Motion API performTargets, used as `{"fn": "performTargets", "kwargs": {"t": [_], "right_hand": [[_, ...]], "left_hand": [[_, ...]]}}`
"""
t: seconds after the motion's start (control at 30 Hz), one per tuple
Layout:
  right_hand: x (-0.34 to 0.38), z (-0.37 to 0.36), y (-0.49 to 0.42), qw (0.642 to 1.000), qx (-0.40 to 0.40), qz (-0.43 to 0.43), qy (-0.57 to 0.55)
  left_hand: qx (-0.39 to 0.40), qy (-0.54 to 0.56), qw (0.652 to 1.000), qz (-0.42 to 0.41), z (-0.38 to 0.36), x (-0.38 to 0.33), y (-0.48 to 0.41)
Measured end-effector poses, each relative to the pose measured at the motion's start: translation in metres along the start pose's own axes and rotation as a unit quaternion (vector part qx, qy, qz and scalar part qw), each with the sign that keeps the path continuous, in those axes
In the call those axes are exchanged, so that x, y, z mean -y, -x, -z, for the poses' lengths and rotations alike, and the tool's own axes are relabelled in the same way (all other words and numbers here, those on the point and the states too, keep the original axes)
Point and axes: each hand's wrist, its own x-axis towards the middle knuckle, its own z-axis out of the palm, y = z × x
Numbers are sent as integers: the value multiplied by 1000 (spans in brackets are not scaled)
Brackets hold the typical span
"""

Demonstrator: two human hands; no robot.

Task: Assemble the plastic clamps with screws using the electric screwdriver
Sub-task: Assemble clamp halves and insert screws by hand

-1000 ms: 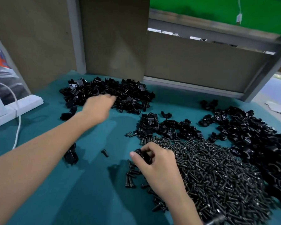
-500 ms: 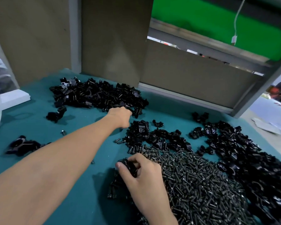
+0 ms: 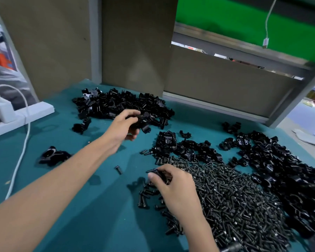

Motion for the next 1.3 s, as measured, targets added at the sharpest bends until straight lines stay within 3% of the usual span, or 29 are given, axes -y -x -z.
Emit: {"fn": "performTargets", "kwargs": {"t": [0.1, 0.2, 0.63, 0.83, 1.0, 1.17, 1.3], "right_hand": [[3, 2, -2, 999, -31, 12, -14], [5, 0, -5, 998, -50, 9, -43], [6, 4, -4, 978, -92, 6, -186], [6, 5, -2, 971, -121, 23, -207], [5, 5, -1, 973, -109, 78, -186], [11, 3, -1, 969, -47, 73, -232], [10, 2, -1, 973, -53, 72, -214]], "left_hand": [[104, 195, 974, 54, -4, 2, 52], [143, 242, 957, 67, -9, 12, 89], [145, 234, 956, 99, -10, 39, 102], [136, 139, 976, 94, -13, 47, 104], [139, 173, 971, 88, -14, 46, 103], [157, 180, 968, 74, -12, 48, 103], [144, 167, 972, 81, -15, 52, 107]]}}
